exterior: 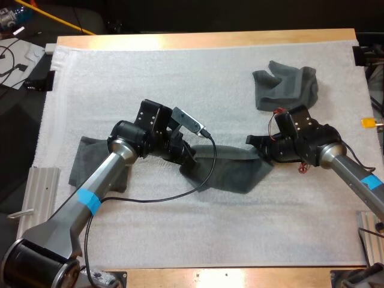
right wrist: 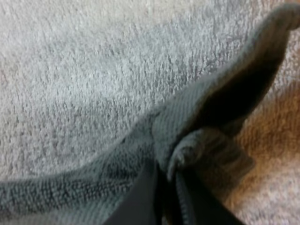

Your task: Pick towel from pile, fold and stack

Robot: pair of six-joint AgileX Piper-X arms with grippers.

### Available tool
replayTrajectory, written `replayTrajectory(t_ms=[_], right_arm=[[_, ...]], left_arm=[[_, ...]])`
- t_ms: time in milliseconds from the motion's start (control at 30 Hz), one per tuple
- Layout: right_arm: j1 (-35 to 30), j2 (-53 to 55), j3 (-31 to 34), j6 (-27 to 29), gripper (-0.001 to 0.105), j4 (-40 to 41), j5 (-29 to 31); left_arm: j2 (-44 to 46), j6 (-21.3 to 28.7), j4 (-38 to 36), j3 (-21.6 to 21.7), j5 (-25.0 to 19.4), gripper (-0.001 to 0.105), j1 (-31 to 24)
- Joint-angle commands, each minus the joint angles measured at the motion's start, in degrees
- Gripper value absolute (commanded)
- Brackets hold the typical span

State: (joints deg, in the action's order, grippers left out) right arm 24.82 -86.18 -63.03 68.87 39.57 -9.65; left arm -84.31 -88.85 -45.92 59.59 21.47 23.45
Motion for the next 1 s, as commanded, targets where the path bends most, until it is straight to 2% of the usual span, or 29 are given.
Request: replayTrajectory(t_ms=[0,167,367,433,500,667,700,767,800,867,967], right_arm=[[-0.9,-0.6,-0.3,-1.7,0.000,-2.0,0.0],[-2.4,-2.1,-0.1,-7.7,0.000,-7.2,0.6],[-3.4,-2.5,0.0,-11.1,0.000,-10.6,1.5],[-3.4,-2.7,0.0,-11.8,0.002,-11.9,1.2],[-3.5,-2.9,0.0,-12.5,0.013,-13.5,0.9],[-3.5,-2.5,0.0,-11.5,0.055,-18.7,-1.1],[-3.4,-2.3,0.0,-10.6,0.059,-19.5,-1.7],[-3.2,-1.9,-0.2,-7.9,0.061,-20.5,-2.0],[-3.5,-2.3,-0.2,-8.8,0.062,-21.0,-2.2],[-3.7,-2.5,-0.2,-9.5,0.066,-22.9,-3.2],[-3.7,-1.5,-0.2,-6.3,0.066,-23.9,-4.6]], left_arm=[[-1.4,0.3,2.1,0.3,0.9,0.000,-0.7],[-3.6,-0.2,6.1,0.2,0.8,0.000,-2.8],[-4.6,-0.7,9.7,0.1,0.3,0.001,-3.8],[-5.1,-0.9,10.5,0.3,0.0,0.006,-3.9],[-5.5,-1.0,10.9,0.6,-0.5,0.018,-3.9],[-5.8,-1.4,11.0,2.8,-2.1,0.064,-3.8],[-5.8,-1.3,10.6,3.6,-2.2,0.067,-3.8],[-5.2,-1.4,9.5,4.9,-2.3,0.064,-3.9],[-5.5,-1.3,9.5,4.9,-2.1,0.060,-3.7],[-5.8,-1.3,9.5,5.6,-1.9,0.057,-3.5],[-4.7,-1.3,7.4,7.8,-2.2,0.057,-3.7]])
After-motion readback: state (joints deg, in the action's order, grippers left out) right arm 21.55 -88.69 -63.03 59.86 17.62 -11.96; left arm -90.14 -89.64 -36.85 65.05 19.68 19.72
